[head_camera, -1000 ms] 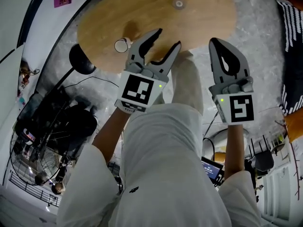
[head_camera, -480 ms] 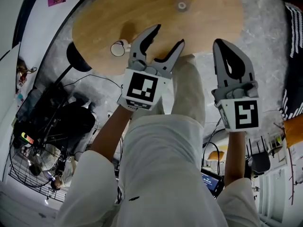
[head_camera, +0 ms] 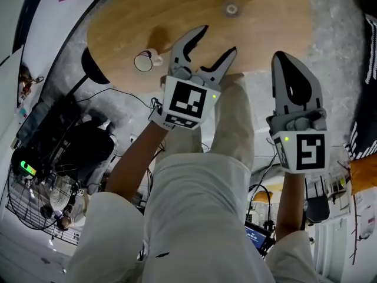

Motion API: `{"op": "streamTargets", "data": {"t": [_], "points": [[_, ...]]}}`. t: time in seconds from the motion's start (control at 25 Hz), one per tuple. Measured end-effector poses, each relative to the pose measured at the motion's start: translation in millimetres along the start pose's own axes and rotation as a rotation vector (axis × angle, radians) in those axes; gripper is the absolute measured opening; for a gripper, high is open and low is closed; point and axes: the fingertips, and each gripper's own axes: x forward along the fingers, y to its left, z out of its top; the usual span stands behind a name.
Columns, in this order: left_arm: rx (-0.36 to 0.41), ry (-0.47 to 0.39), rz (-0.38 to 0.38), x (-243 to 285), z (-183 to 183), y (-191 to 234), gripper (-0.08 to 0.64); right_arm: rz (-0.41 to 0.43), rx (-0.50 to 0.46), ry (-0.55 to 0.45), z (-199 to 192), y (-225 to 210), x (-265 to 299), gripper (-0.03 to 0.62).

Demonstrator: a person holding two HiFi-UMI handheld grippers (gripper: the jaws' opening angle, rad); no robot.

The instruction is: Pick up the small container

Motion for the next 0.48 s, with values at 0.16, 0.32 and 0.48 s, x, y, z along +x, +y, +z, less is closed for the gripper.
{"op": "streamTargets", "data": {"t": [0.16, 0.32, 0.48], "points": [[0.009, 0.009, 0.007, 14, -9, 1, 0.278, 0.006, 0.004, 0.008, -8, -5, 3, 0.008], [0.022, 0.019, 0.023, 28, -20, 5, 0.279, 0.009, 0.010, 0.014, -17, -8, 7, 0.008], [0.030, 0.029, 0.038, 40, -29, 9, 0.282, 0.013, 0.027, 0.018, -21, -11, 13, 0.009]]}}
